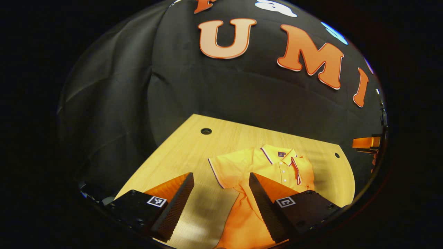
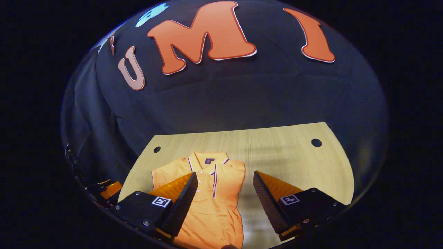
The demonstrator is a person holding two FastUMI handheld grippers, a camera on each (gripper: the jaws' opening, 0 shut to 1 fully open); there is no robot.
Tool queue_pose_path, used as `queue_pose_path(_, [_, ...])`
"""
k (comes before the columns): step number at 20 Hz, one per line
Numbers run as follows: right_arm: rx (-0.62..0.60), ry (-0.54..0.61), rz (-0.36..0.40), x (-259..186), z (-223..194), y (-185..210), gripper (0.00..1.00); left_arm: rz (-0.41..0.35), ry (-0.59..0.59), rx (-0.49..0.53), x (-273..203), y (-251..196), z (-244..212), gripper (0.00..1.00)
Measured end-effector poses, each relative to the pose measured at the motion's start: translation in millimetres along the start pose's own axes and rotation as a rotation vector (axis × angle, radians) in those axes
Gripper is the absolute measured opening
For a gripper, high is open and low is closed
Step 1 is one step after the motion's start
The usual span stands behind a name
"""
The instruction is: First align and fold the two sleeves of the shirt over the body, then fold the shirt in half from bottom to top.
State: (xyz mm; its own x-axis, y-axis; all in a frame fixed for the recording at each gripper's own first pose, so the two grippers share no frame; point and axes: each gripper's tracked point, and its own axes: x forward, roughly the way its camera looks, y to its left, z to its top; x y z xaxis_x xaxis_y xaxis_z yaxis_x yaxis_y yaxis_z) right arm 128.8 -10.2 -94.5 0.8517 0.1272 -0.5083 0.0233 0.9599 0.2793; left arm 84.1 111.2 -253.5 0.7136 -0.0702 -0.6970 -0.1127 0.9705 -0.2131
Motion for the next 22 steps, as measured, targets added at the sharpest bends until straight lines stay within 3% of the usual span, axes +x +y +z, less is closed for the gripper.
queue_pose_path(7, [0.017, -0.144, -0.148, -82.8, -4.2, -1.8, 0.98, -0.084, 0.21, 0.122, 95.0, -5.5, -24.4, 0.98])
queue_pose_path(11, [0.062, -0.211, -0.233, -127.4, -16.1, -3.0, 0.98, -0.148, 0.305, 0.092, 130.0, -11.3, -30.2, 0.99])
queue_pose_path(17, [0.088, -0.202, -0.346, -185.5, -47.2, -16.0, 0.98, -0.134, 0.465, 0.065, 177.3, -4.6, -44.3, 0.97])
queue_pose_path(22, [0.121, -0.221, -0.413, -226.1, -60.4, -31.2, 0.98, -0.073, 0.605, 0.018, 199.5, 0.6, -58.8, 0.94])
